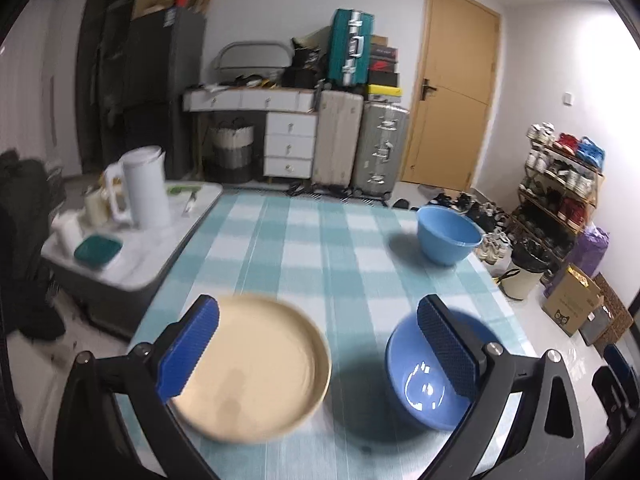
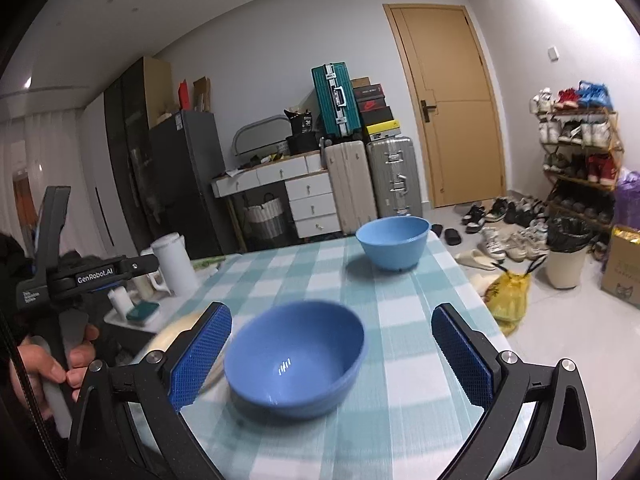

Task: Organize plates and bowls
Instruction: 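Move both grippers to the last lone blue bowl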

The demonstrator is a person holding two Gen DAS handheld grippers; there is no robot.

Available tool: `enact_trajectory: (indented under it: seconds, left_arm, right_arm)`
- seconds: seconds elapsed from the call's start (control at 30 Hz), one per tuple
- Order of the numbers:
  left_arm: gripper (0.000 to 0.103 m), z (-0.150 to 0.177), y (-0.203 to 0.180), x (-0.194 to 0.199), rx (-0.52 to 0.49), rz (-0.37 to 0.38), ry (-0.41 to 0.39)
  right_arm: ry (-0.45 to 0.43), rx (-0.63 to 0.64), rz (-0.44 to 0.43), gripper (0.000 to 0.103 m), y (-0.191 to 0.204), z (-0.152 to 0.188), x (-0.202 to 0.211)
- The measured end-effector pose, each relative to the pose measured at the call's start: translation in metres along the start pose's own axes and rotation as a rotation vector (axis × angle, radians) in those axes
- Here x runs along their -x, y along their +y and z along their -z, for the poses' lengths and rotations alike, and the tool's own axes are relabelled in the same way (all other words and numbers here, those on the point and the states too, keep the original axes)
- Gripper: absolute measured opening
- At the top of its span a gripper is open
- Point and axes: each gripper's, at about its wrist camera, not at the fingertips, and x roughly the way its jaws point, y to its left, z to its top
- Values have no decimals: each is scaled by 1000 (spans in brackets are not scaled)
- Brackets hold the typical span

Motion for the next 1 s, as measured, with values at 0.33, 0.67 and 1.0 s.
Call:
enact_trajectory:
  seconds: [0.33,0.67,1.0]
  left_arm:
    - [102,-96,-47,-62,-109,132,101]
    - [102,-131,-101,-230,19,225,551]
    - [102,-126,-169,-342,-53,115,762]
  right_arm:
    - [117,-75,-109,102,-56,-109,-87]
    - [389,-408,-181,102,-153,-139,-237]
    - [512,-484,-100,102,-196,-128,-321]
